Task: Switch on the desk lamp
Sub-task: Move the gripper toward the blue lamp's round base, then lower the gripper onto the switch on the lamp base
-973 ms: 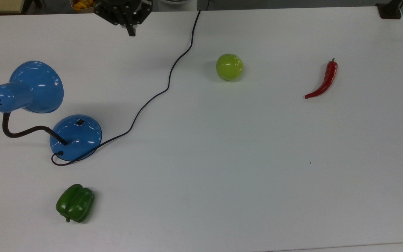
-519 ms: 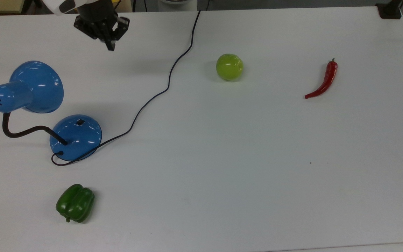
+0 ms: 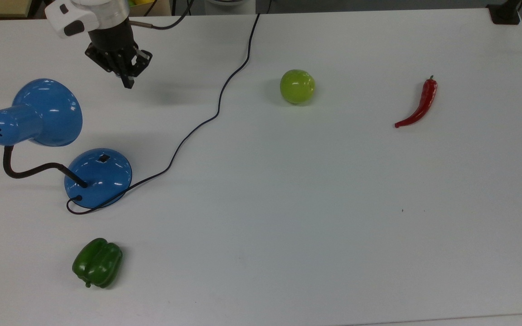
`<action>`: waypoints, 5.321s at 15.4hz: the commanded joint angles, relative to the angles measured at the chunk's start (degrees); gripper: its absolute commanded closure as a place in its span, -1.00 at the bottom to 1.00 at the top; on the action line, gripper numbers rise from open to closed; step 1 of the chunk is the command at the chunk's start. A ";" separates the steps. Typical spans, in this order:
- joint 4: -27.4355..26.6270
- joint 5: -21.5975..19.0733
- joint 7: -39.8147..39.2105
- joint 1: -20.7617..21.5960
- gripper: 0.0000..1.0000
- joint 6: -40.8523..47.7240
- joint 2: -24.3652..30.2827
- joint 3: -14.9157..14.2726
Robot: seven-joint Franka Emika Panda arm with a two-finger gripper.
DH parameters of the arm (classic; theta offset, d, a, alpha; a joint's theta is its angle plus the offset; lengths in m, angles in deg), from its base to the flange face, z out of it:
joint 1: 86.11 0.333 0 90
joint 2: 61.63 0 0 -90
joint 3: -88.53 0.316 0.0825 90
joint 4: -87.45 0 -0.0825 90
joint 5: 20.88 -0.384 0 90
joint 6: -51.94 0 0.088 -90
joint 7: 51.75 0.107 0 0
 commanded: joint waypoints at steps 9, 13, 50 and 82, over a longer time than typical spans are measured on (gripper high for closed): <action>-3.47 0.76 9.30 -0.06 1.00 -27.81 -8.39 -0.78; -2.94 0.15 9.30 -0.50 1.00 -34.67 -11.29 -0.78; 1.19 0.14 9.39 -1.12 1.00 -41.90 -18.86 0.01; 8.66 -2.14 10.89 -4.98 1.00 -34.87 -23.69 2.39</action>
